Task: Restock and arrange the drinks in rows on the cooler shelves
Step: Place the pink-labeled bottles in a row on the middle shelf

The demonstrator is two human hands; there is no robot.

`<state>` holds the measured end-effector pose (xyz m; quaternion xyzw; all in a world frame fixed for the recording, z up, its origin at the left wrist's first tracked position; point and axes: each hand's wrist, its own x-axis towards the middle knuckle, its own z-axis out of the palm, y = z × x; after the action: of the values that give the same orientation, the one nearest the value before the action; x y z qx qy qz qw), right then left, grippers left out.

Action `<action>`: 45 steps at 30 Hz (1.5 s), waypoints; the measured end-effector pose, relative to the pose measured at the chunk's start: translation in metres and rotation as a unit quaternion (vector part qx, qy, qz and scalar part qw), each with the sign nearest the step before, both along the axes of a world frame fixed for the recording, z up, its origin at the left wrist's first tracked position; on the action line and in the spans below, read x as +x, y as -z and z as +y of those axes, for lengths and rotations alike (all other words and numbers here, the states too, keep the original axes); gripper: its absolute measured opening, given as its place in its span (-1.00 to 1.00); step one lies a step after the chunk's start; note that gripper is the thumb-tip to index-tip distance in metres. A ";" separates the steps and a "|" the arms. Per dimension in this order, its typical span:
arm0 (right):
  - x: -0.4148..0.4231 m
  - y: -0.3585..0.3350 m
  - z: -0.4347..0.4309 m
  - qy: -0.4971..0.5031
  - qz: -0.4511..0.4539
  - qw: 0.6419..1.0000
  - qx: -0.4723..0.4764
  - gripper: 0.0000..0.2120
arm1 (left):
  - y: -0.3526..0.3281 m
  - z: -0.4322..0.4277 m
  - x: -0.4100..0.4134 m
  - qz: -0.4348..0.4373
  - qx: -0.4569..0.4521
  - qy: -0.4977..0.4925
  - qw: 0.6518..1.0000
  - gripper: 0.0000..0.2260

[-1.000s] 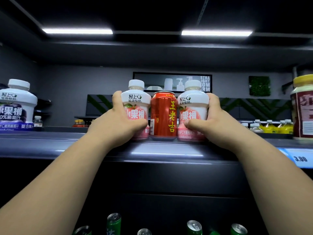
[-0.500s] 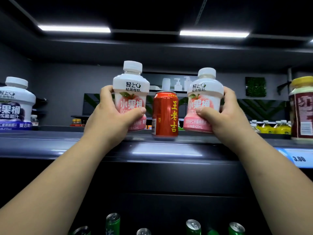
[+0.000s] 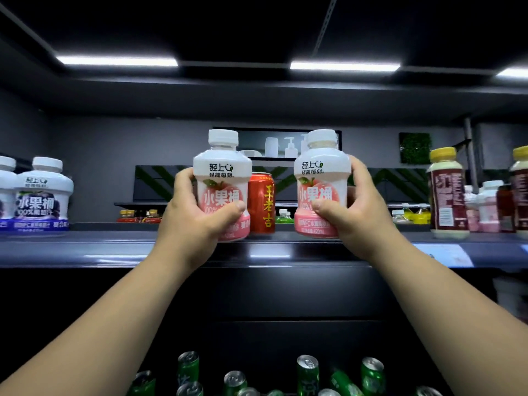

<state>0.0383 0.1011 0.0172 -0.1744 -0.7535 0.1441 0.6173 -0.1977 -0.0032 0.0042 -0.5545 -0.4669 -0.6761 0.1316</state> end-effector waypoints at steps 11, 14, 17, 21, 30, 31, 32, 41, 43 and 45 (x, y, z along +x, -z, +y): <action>0.152 0.045 -0.044 0.036 -0.004 0.998 -0.045 -0.23 | 0.048 -0.008 0.152 0.020 -0.049 0.114 0.992 -0.31; 0.215 0.065 -0.053 0.076 -0.023 0.994 -0.069 -0.24 | 0.066 -0.002 0.211 0.018 -0.058 0.133 0.989 -0.32; 0.279 0.088 -0.066 0.126 -0.044 0.986 -0.103 -0.30 | 0.087 0.002 0.273 0.023 -0.079 0.147 0.986 -0.29; 0.365 0.123 -0.072 0.198 -0.087 0.965 -0.147 -0.29 | 0.124 0.009 0.355 0.011 -0.105 0.177 0.979 -0.29; 0.481 0.184 -0.055 0.277 -0.103 0.922 -0.249 -0.23 | 0.184 0.050 0.456 0.001 -0.198 0.195 0.961 -0.24; 0.488 0.187 -0.048 0.284 -0.100 0.920 -0.252 -0.21 | 0.187 0.058 0.461 0.001 -0.206 0.195 0.959 -0.23; 0.495 0.190 -0.041 0.291 -0.100 0.916 -0.257 -0.19 | 0.190 0.066 0.465 0.001 -0.213 0.194 0.958 -0.23; 0.519 0.195 0.041 0.309 -0.065 0.906 -0.281 -0.18 | 0.194 0.171 0.493 0.019 -0.238 0.208 0.949 -0.21; 0.521 0.190 0.062 0.312 -0.053 0.906 -0.281 -0.14 | 0.191 0.197 0.499 0.024 -0.236 0.218 0.947 -0.21; 0.522 0.188 0.082 0.311 -0.031 0.908 -0.280 -0.21 | 0.188 0.219 0.504 0.032 -0.237 0.219 0.946 -0.22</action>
<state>0.5599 0.1832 -0.1707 -0.5700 -0.6087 0.1438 0.5329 0.3063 0.2159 -0.1834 -0.6794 -0.4764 -0.5400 -0.1407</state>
